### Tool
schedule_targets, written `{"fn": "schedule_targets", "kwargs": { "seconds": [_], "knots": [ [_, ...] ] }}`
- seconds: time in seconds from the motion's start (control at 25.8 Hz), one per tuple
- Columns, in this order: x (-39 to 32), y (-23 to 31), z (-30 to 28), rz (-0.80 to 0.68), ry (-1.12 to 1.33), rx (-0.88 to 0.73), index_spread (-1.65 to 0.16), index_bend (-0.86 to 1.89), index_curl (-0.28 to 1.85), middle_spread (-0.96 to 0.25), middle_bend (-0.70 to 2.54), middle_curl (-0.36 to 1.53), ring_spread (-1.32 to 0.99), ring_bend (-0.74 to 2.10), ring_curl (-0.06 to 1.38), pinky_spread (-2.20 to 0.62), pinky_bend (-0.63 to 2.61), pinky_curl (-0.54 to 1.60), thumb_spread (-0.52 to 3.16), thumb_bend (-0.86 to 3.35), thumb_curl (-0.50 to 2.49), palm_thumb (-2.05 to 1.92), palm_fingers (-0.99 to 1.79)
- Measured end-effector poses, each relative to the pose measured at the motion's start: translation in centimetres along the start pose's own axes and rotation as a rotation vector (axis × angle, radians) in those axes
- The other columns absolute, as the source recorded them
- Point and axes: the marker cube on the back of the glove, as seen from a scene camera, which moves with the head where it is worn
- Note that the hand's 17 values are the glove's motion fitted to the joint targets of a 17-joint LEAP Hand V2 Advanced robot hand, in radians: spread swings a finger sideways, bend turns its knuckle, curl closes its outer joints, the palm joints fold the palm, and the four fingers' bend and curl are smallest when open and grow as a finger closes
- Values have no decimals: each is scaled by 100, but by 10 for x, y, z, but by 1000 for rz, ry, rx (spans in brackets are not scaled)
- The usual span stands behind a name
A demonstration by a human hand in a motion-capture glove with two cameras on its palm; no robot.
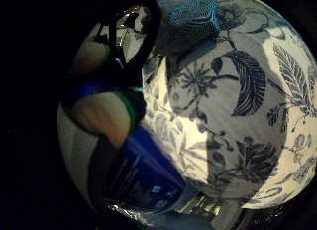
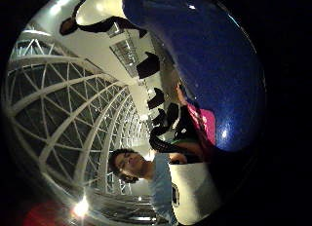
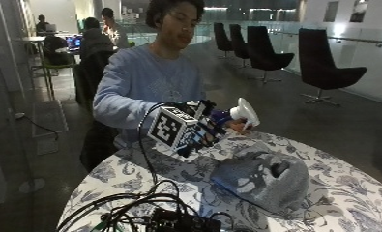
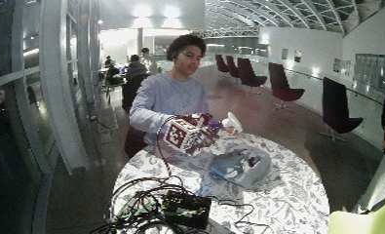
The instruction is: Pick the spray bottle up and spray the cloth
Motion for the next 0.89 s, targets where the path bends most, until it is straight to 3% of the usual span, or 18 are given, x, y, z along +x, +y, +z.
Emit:
{"fn": "schedule_targets", "kwargs": {
  "seconds": [0.62, 0.74, 0.89],
  "knots": [
    [-2, -3, 10, 7, 8, -5, -30, 1, 1, 3, 51, 43, 8, 86, 40, 27, 66, 36, 95, -2, 50, 77, 70],
    [-9, -2, 20, -79, 21, 42, -30, 1, 1, 3, 52, 43, 9, 86, 40, 26, 66, 36, 94, -2, 51, 78, 70],
    [-32, -1, 42, -326, 45, 145, -30, 2, 1, 3, 51, 43, 9, 86, 40, 26, 66, 36, 94, -2, 51, 78, 70]
  ]
}}
